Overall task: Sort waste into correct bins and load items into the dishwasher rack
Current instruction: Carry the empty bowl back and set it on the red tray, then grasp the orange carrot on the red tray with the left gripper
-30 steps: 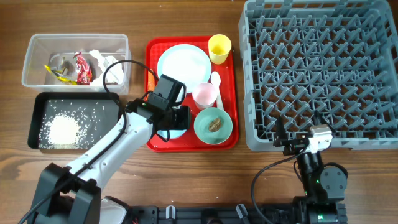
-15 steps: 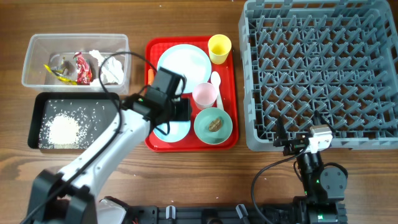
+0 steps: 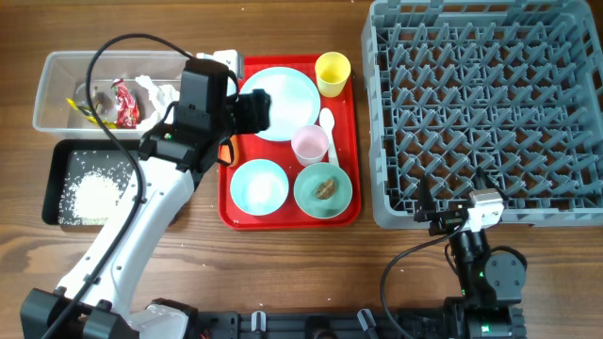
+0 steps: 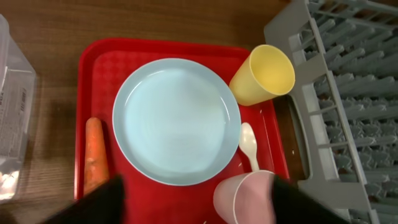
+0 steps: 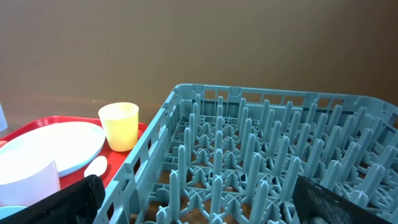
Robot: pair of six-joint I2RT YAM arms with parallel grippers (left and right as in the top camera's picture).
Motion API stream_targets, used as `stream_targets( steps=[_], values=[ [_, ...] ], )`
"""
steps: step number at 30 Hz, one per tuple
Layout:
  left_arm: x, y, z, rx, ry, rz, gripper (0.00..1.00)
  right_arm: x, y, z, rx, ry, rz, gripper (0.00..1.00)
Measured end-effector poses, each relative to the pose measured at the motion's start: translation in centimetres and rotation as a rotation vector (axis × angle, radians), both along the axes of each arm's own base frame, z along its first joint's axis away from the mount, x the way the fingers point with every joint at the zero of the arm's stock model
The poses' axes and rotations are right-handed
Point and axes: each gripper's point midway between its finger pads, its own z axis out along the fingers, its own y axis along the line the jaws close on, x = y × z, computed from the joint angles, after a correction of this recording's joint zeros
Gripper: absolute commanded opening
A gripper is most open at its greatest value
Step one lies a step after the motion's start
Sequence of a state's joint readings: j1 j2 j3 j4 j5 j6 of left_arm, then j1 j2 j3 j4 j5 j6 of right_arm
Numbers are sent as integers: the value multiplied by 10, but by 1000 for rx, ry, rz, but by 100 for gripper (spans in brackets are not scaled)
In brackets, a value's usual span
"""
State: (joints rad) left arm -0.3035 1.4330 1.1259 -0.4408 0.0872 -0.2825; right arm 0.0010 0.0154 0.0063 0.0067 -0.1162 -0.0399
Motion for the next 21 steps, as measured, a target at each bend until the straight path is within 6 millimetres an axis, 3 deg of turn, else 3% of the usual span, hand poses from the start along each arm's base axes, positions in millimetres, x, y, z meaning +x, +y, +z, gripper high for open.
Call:
stream_targets(
  steps=[5, 14, 21],
  values=[
    [-2, 6, -9, 26, 31, 29, 63, 0, 0, 0, 0, 0, 0, 100],
    [-21, 27, -74, 151, 265, 106, 66, 0, 0, 0, 0, 0, 0, 100],
    [-16, 33, -103, 201, 319, 136, 67, 0, 0, 0, 0, 0, 0, 100]
  ],
)
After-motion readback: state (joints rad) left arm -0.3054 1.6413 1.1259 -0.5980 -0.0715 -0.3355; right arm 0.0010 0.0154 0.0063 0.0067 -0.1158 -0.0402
